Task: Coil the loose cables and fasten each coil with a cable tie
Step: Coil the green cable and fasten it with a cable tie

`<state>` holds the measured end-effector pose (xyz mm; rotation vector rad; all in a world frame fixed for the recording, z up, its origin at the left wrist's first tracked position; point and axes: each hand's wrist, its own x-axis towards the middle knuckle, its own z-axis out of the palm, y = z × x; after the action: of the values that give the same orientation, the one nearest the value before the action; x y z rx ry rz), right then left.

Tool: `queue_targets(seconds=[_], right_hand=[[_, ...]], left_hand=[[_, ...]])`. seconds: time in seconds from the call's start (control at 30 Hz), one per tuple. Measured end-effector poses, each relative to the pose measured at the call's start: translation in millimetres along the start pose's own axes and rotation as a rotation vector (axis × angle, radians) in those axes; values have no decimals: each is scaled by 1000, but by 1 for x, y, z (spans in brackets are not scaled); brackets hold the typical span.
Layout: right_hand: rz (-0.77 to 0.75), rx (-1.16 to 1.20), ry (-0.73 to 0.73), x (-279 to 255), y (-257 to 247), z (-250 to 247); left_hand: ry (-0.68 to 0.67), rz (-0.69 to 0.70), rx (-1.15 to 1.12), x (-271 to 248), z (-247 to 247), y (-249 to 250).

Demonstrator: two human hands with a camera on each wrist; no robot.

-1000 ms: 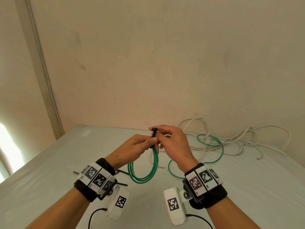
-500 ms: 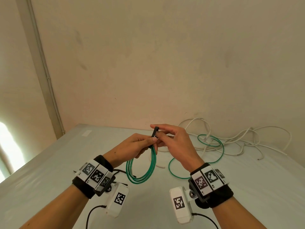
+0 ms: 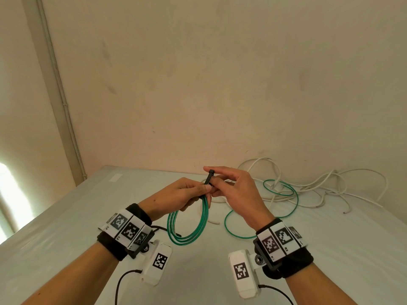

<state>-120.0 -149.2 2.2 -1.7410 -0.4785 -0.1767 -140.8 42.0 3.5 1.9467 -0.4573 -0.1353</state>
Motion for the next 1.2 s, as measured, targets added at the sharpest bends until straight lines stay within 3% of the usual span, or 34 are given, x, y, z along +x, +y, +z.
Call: queue_targets(seconds=[0.37, 0.57, 0.7, 0.93, 1.07, 1.2], right_hand=[[-83, -213, 16, 1, -5, -3], [-54, -126, -30, -1, -2, -5], [86, 97, -97, 3, -1, -8], [640, 225, -450, -10, 6, -8], [614, 459, -612, -15, 12, -4], [578, 540, -549, -10, 16, 3]], left_hand=[[-9, -37, -56, 2, -1, -1], [-14, -40, -81, 0, 0, -5], [-6, -25, -148, -1, 2, -8], [101, 9, -414, 0, -3, -14], [117, 48, -399, 2, -2, -16], [110, 57, -371, 2, 0, -15]])
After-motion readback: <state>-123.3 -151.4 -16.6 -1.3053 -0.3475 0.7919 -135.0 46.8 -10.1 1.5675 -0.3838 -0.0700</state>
